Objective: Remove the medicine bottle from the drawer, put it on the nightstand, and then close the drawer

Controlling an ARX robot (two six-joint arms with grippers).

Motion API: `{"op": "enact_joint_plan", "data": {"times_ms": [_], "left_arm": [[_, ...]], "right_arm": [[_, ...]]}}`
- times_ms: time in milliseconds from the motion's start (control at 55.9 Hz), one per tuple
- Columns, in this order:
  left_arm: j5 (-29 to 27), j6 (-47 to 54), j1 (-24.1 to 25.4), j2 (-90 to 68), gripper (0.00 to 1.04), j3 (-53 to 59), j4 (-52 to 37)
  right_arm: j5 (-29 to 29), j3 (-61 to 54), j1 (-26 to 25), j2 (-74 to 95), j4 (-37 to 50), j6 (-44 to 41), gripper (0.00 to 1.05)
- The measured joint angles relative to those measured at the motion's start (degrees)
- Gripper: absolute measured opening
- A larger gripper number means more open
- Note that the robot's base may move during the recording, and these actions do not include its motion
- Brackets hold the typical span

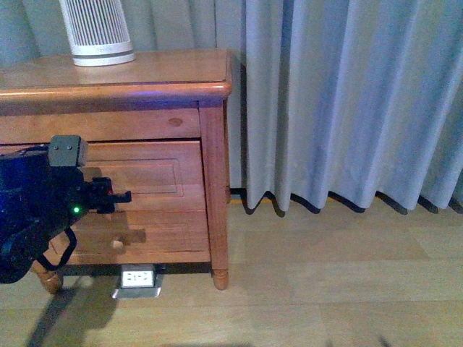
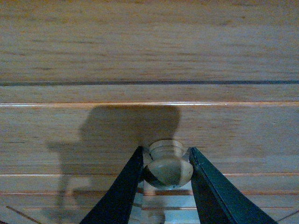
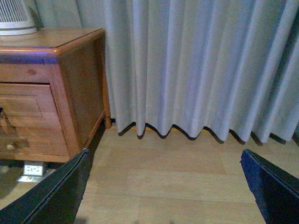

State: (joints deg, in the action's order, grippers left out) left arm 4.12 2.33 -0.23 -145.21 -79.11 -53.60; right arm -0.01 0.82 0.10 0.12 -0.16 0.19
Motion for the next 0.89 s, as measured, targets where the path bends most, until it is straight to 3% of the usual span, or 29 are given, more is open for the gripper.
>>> {"op": "enact_joint_plan", "data": {"times_ms": [411, 895], "left_arm": [[-0.7, 0.0, -0.3, 1.2, 0.25, 3.7, -3.4], [-5.1, 1.5, -2.6, 12.7, 0.25, 34.9, -19.0]], "right_arm": [[0.0, 0.0, 0.0, 0.0, 0.0, 0.0, 0.98], [0.0, 0.0, 0.0, 0.0, 0.0, 0.0, 0.98]]}}
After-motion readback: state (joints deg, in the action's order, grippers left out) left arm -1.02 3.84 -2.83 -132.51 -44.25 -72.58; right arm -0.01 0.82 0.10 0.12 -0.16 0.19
